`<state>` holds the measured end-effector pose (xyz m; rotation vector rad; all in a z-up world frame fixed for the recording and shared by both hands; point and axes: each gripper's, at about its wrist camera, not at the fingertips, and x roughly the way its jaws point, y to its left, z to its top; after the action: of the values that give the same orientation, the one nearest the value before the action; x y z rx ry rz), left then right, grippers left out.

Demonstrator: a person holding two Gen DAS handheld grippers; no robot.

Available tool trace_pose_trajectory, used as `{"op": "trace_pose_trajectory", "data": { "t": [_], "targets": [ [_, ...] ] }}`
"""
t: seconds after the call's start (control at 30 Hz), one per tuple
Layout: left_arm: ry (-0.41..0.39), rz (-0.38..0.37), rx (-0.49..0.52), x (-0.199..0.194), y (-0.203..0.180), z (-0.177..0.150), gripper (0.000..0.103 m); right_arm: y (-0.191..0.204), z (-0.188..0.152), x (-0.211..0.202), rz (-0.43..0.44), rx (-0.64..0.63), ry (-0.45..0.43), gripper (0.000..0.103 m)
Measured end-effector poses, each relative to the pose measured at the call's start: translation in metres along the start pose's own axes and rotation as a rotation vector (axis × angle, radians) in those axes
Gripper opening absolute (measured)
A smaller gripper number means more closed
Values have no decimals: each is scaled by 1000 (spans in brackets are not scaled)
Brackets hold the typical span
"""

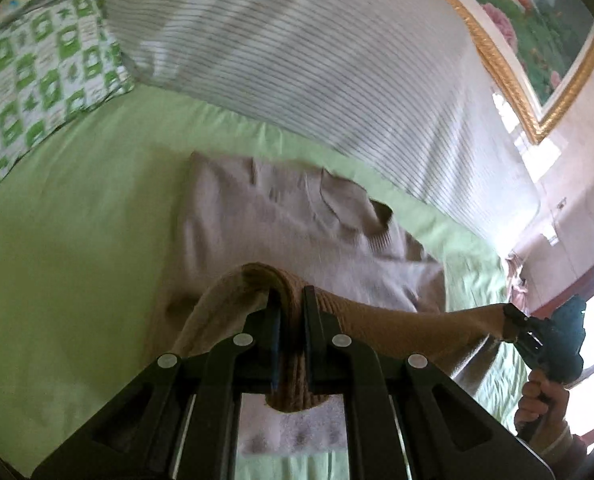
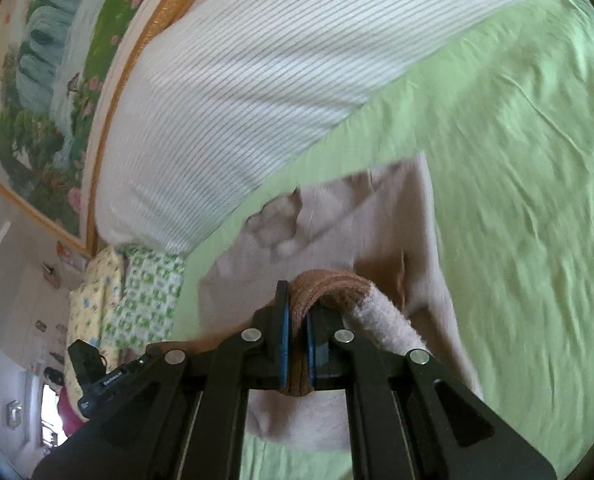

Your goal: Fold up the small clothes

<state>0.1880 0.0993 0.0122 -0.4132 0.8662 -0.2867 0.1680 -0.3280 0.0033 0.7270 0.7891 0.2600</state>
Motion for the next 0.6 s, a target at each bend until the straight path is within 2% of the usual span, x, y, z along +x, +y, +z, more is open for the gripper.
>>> {"op": "trace_pose_trajectory", "data": {
  "t": [0.33, 0.6],
  "targets": [
    [3, 42, -57, 89, 13, 70, 7, -20, 68, 68, -42, -3, 10, 8],
    [27, 109, -101, 146, 37, 91, 7, -42, 89, 124, -145, -27, 52, 8]
  ]
}}
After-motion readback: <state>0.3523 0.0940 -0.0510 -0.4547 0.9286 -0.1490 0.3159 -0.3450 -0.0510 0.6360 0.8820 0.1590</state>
